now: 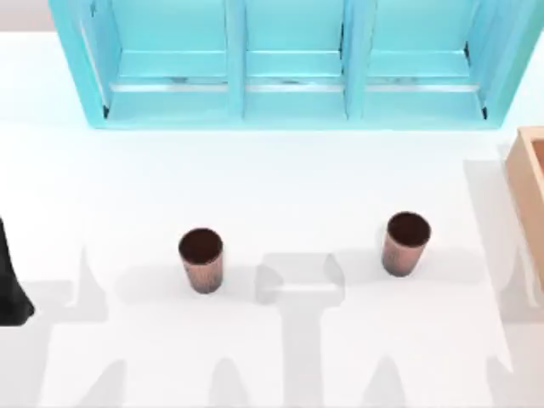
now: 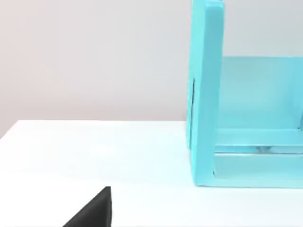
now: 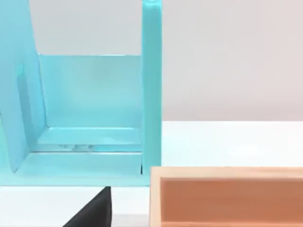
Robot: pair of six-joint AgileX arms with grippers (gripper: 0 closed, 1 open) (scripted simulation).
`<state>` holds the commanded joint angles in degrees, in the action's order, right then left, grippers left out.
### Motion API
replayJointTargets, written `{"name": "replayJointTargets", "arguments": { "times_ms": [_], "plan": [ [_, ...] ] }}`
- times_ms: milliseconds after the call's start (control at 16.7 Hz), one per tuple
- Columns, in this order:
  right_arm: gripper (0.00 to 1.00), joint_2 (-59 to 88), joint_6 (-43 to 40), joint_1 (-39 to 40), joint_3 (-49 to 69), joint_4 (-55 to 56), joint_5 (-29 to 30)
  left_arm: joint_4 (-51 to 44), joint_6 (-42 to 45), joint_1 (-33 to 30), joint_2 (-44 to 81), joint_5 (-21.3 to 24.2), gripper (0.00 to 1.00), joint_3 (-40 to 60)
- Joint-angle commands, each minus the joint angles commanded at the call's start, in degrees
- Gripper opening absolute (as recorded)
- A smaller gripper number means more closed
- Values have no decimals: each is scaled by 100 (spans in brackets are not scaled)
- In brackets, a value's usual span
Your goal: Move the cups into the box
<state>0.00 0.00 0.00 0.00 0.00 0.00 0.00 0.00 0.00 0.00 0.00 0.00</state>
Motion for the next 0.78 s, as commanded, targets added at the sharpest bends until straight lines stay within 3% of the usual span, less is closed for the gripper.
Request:
{"name": "replayJointTargets", "arguments": {
  "times_ms": [360, 780],
  "plan": [
    [100, 582, 191, 186, 592, -490, -19, 0, 0, 0, 0, 0, 100, 0],
    [100, 3848, 953, 929, 3593, -2790, -21, 0, 0, 0, 0, 0, 100, 0]
  ]
}}
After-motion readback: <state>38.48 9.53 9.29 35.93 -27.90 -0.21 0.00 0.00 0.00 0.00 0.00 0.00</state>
